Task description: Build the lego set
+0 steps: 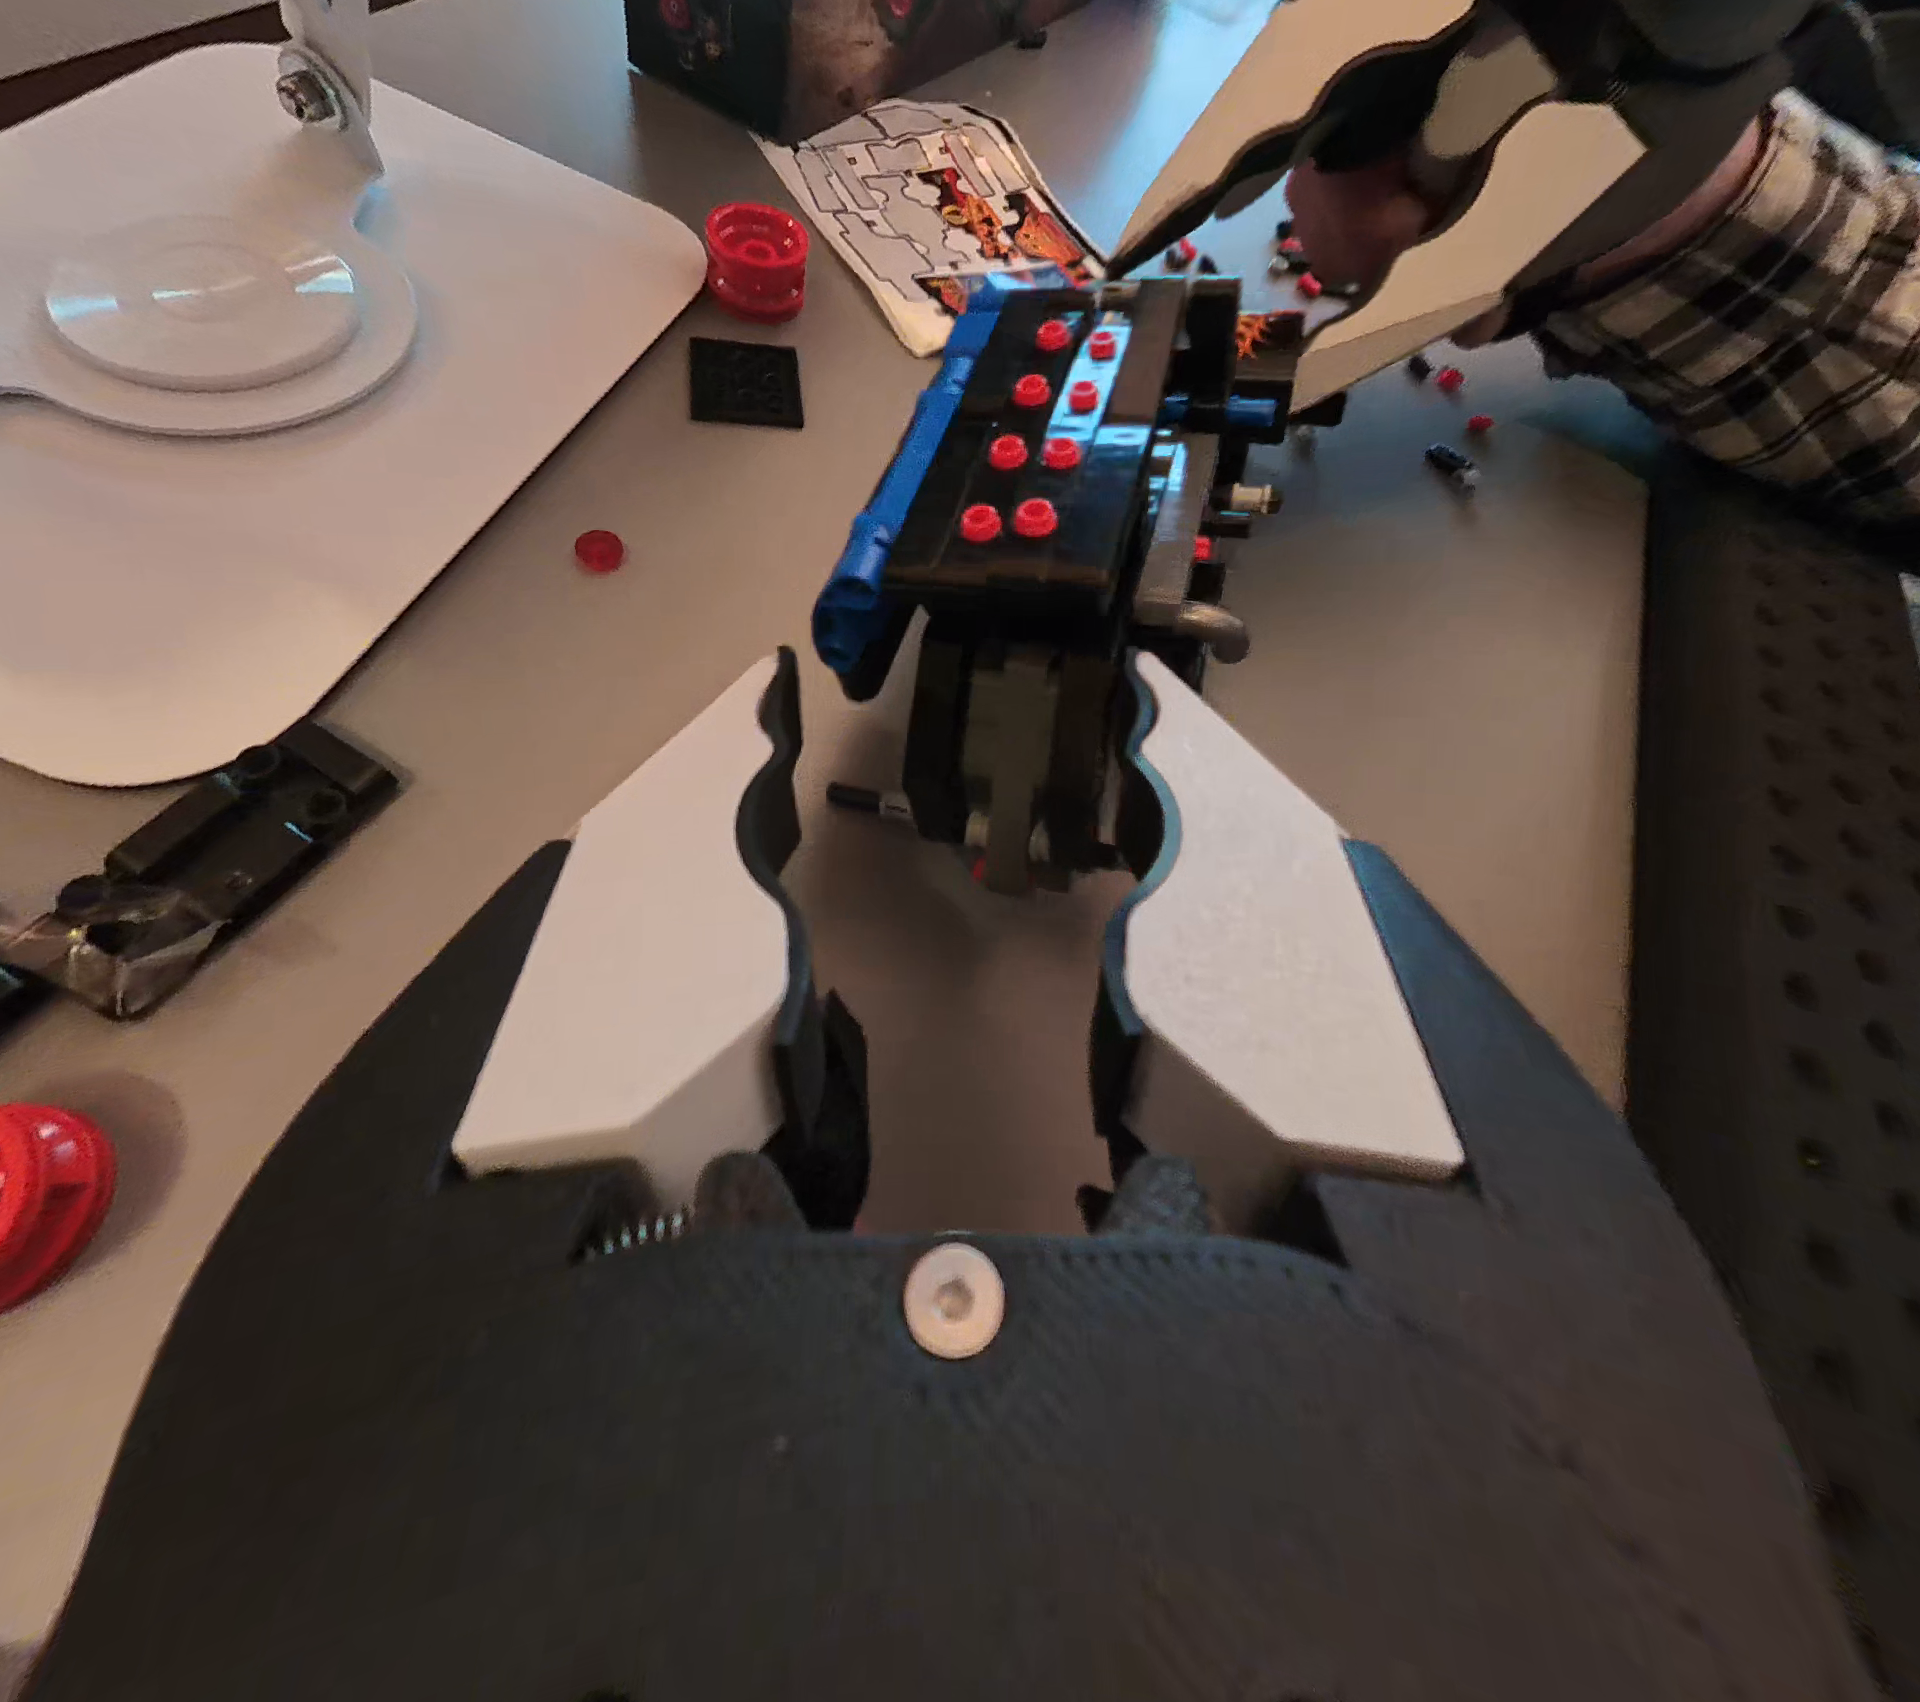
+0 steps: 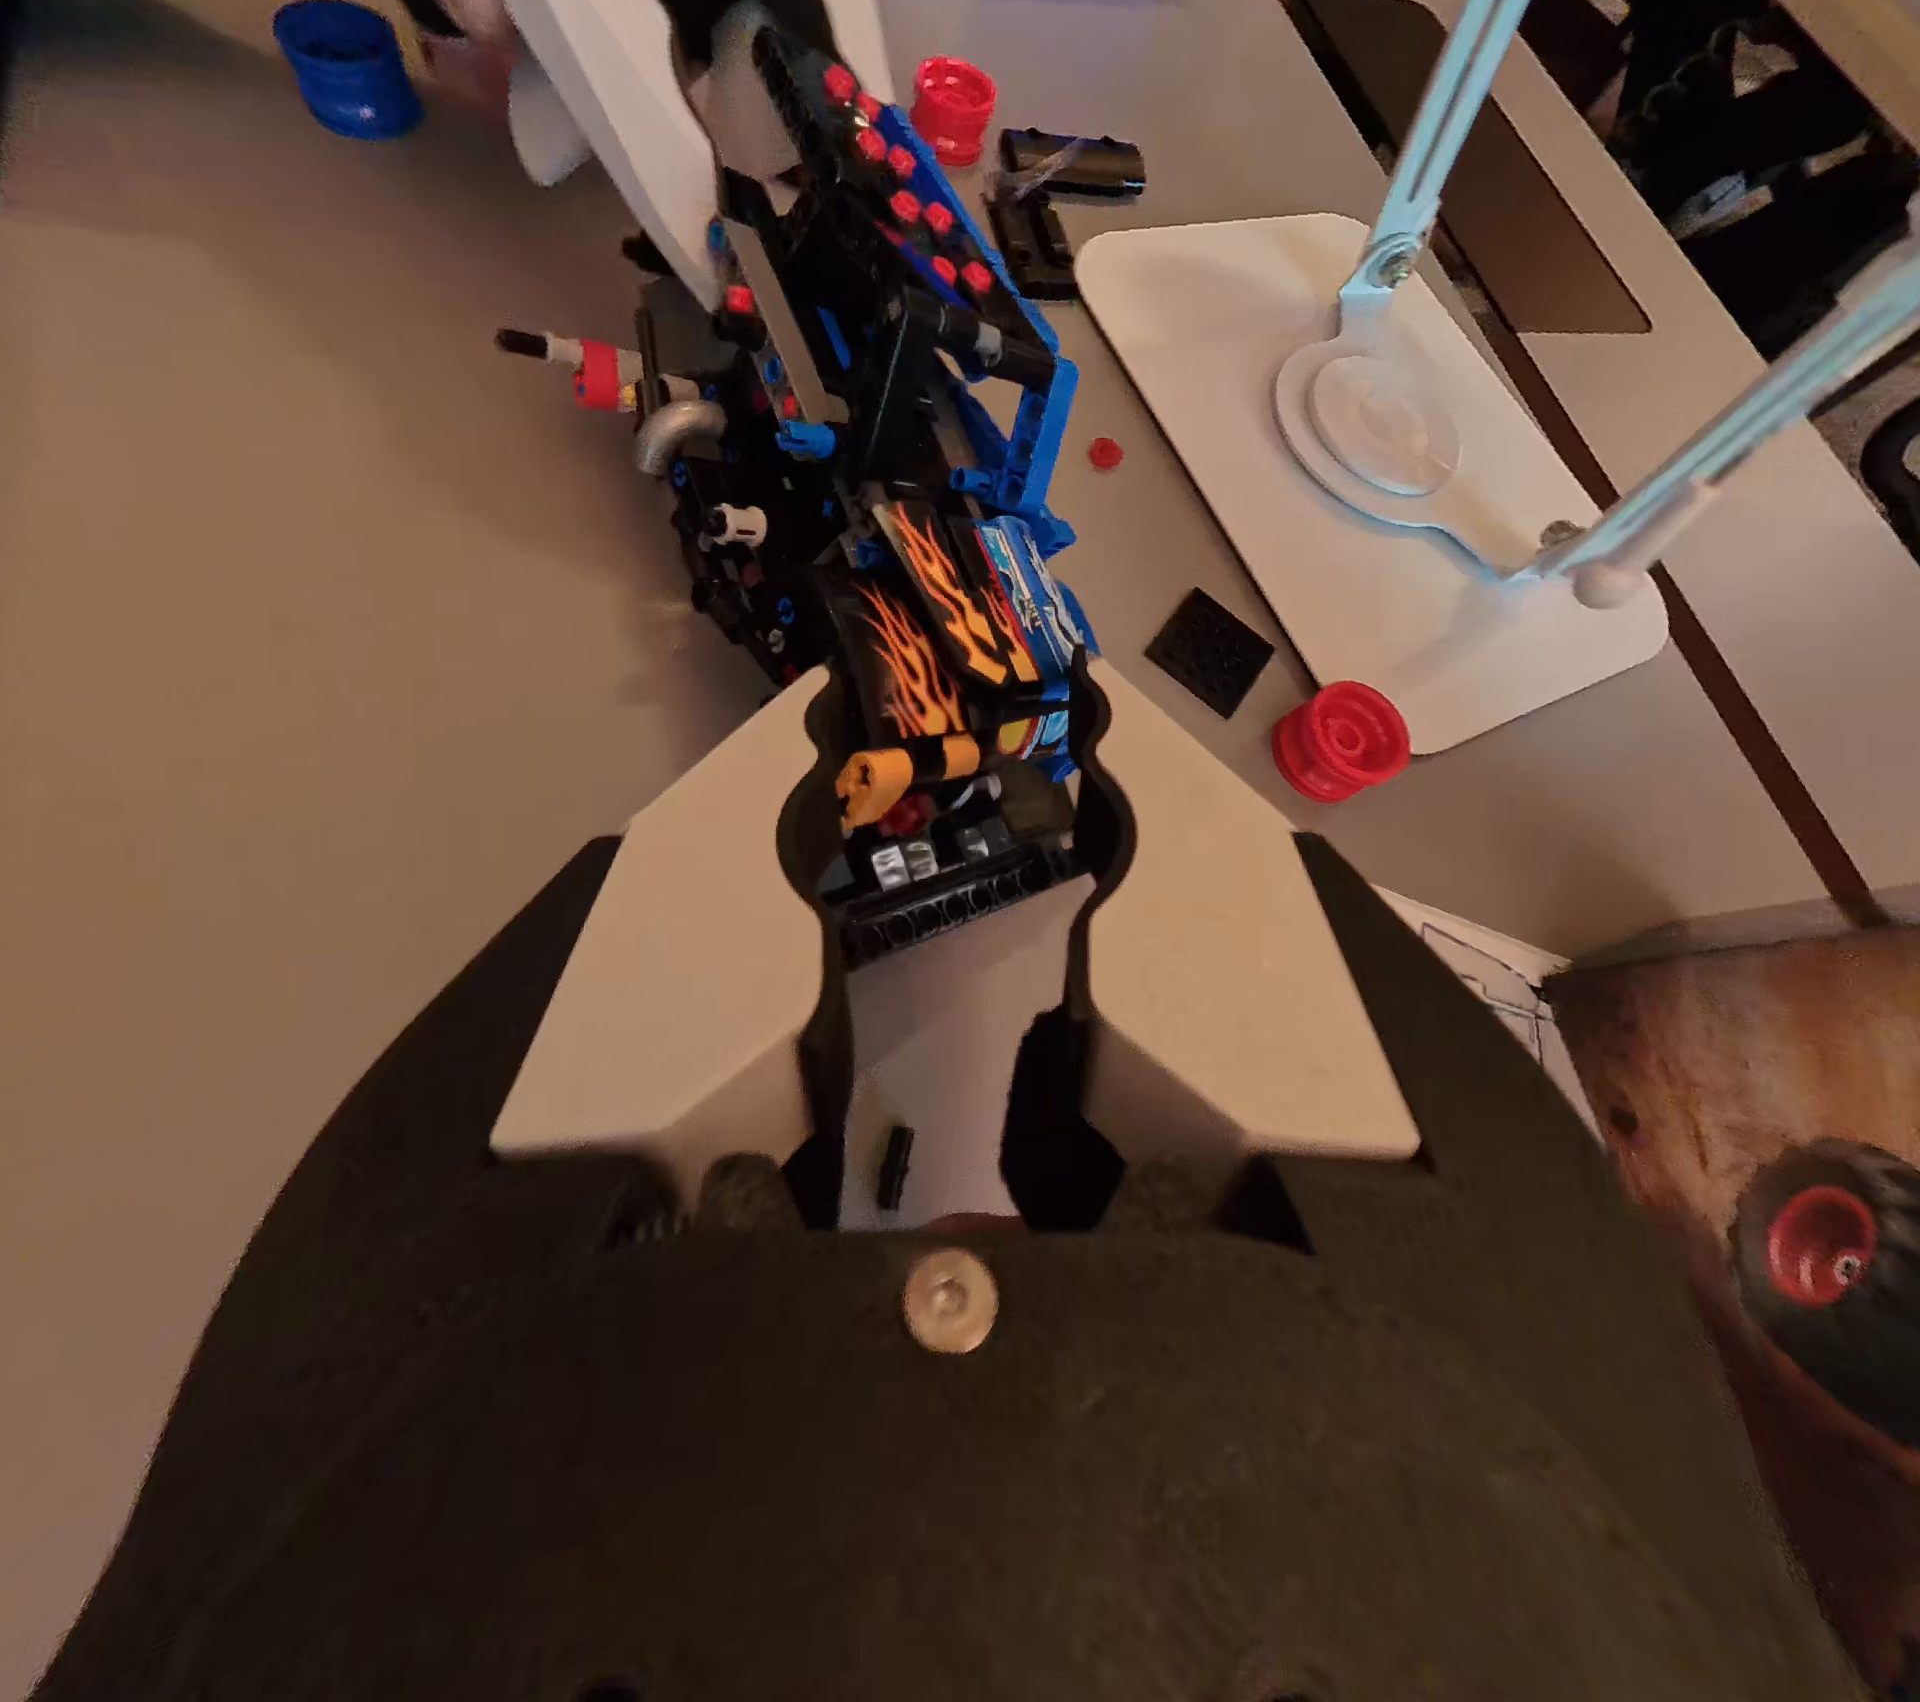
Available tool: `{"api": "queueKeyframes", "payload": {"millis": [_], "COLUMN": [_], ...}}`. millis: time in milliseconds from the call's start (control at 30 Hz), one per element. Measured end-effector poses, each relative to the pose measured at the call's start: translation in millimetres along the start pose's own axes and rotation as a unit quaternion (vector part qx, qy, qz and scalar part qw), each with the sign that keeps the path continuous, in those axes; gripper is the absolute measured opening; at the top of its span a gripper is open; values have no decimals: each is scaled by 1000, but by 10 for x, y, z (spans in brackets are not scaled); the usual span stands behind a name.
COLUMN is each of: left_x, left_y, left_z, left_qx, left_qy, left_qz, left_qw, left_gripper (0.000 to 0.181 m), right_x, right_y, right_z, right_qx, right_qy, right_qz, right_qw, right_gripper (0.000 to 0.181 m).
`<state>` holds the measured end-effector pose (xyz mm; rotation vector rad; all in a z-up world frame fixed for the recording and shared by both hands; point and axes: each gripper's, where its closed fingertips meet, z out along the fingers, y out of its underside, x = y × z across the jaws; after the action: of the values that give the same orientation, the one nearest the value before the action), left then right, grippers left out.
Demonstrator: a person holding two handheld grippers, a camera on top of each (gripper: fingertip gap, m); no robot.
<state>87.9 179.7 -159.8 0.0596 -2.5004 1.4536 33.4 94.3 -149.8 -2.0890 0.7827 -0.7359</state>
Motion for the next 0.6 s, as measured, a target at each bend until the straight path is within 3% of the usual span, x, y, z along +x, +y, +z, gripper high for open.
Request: {"api": "queueKeyframes", "payload": {"millis": [367,500,600], "left_x": [-296,-357,-396], "left_y": [165,149,129], "left_z": [-104,-135,-127], "left_qx": [-31,-27,-22], "left_qy": [-67,-87,-101], "left_qz": [27,30,32], "left_qw": [997,995,994], "left_gripper": [52,50,49], "right_x": [-498,-425,-284], "right_y": [-134,-162,-43], "right_z": [2,-43,-22], "right_qx": [-1,7,-23], "right_qy": [-96,-89,-72], "right_qz": [-32,-11,36], "right_qw": [995,996,996], "right_gripper": [41,40,54]}}
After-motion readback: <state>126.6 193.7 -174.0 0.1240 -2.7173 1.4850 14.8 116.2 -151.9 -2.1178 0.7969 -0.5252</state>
